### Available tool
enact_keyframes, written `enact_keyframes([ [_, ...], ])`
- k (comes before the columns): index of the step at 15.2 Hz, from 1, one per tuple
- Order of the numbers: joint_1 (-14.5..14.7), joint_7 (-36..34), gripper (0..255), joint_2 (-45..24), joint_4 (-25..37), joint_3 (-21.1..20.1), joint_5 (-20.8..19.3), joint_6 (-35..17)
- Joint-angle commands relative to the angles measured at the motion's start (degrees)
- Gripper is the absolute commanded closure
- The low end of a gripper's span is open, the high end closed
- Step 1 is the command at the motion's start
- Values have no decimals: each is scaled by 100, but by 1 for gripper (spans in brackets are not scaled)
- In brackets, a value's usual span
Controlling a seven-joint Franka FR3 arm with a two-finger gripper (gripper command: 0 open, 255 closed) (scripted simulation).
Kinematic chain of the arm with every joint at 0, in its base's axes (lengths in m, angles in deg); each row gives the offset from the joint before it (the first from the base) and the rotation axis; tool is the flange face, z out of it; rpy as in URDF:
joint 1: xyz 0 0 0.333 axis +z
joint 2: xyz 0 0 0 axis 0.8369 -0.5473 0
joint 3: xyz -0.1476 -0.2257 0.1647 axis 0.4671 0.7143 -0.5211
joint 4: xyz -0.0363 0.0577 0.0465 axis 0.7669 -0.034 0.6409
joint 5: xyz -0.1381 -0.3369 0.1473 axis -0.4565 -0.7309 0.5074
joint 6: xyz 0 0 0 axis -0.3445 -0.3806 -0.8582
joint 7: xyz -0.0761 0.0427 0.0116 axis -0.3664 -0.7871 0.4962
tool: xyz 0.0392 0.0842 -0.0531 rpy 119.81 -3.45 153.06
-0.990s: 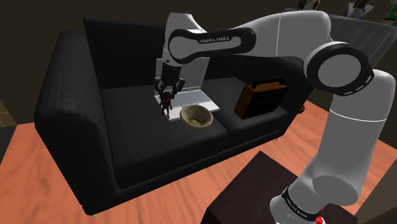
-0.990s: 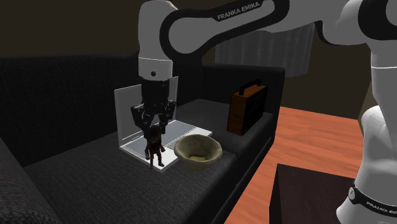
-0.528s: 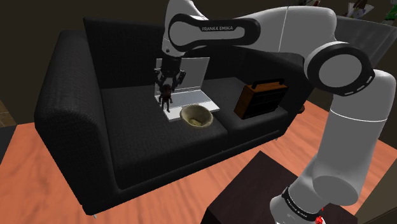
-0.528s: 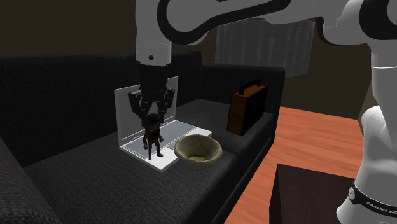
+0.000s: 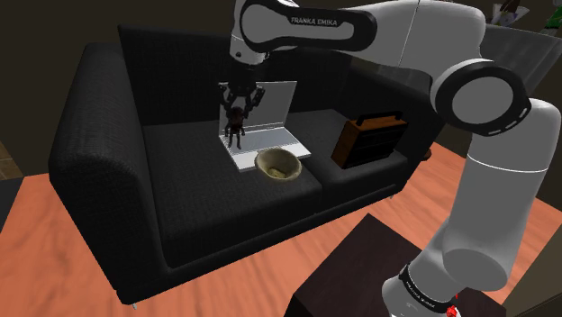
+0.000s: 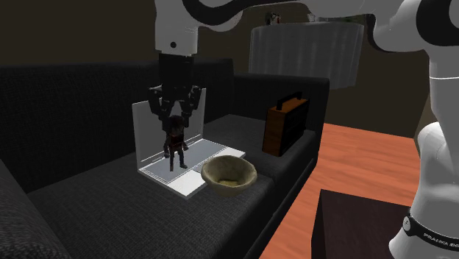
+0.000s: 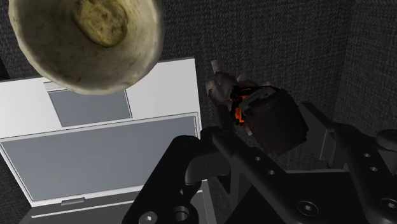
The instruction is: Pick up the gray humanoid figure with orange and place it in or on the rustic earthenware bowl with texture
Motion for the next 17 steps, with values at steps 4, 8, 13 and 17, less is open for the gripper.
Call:
enact_keyframes([
  [4, 27, -8, 255, -79, 511, -3, -18, 435],
  [8, -249, 313, 255, 471, -85, 71, 154, 383],
  [13, -643, 896, 255, 1258, -852, 272, 400, 405],
  [17, -909, 1382, 255, 1781, -1284, 492, 542, 511],
])
